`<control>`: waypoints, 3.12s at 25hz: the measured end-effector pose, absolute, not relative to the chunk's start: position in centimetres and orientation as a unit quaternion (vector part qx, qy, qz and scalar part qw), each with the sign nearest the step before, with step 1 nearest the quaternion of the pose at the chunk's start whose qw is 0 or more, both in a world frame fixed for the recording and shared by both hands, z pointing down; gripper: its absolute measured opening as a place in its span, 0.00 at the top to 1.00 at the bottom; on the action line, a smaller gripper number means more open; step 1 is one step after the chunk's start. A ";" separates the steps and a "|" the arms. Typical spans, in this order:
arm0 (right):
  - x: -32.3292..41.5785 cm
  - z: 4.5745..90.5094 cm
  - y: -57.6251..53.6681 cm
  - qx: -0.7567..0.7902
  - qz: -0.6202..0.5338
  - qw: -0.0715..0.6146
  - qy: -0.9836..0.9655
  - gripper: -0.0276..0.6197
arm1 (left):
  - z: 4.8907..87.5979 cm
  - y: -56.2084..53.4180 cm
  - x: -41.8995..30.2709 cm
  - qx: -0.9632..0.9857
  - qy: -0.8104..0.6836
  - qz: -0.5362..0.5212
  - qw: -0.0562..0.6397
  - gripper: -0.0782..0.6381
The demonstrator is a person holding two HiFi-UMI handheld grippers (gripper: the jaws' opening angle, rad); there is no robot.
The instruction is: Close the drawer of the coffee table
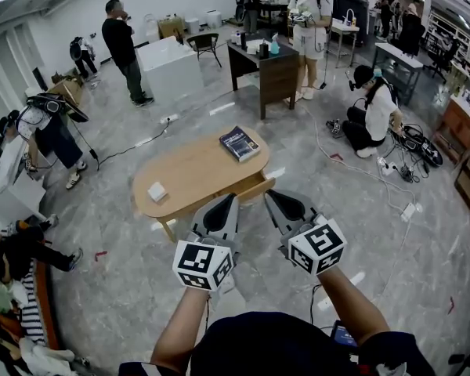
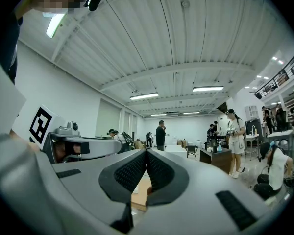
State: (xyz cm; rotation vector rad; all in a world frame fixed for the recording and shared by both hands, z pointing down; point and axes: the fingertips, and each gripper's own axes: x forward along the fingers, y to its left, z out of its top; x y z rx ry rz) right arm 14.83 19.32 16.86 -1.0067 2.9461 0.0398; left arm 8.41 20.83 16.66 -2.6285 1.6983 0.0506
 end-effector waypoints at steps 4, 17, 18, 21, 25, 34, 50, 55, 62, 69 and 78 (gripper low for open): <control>14.1 16.9 18.1 -0.324 0.012 0.016 0.946 0.94 | 16.7 19.5 7.7 -0.840 0.542 0.017 0.007 0.89; 11.7 17.3 12.2 -0.325 0.005 0.011 0.946 0.94 | 17.2 13.7 5.2 -0.839 0.544 0.018 -0.003 0.89; 11.5 17.3 11.6 -0.325 0.003 0.010 0.946 0.94 | 17.1 13.1 5.0 -0.839 0.544 0.018 -0.004 0.89; 10.8 17.0 9.5 -0.323 0.000 0.009 0.946 0.94 | 16.9 11.1 4.3 -0.838 0.546 0.016 -0.007 0.89; 9.5 16.9 7.1 -0.325 -0.003 0.008 0.946 0.94 | 16.7 8.6 3.1 -0.839 0.544 0.016 -0.009 0.89; 6.4 16.9 2.8 -0.336 -0.008 0.001 0.942 0.94 | 16.8 4.2 -0.2 -0.844 0.535 0.016 -0.019 0.89; 0.6 17.4 -3.8 -0.360 -0.017 -0.010 0.933 0.94 | 17.2 -2.8 -5.8 -0.858 0.512 0.020 -0.034 0.89; -0.9 17.7 -5.7 -0.367 -0.018 -0.015 0.930 0.94 | 17.3 -4.9 -7.2 -0.863 0.504 0.021 -0.036 0.89; -2.8 18.0 -7.4 -0.379 -0.016 -0.019 0.925 0.94 | 17.3 -6.8 -9.0 -0.870 0.492 0.025 -0.035 0.89; -4.8 18.8 -8.6 -0.388 -0.018 -0.024 0.921 0.94 | 18.2 -8.3 -10.9 -0.874 0.484 0.027 -0.045 0.89; -5.3 20.1 -9.2 -0.408 -0.026 -0.032 0.912 0.94 | 19.3 -9.5 -11.5 -0.882 0.467 0.027 -0.058 0.89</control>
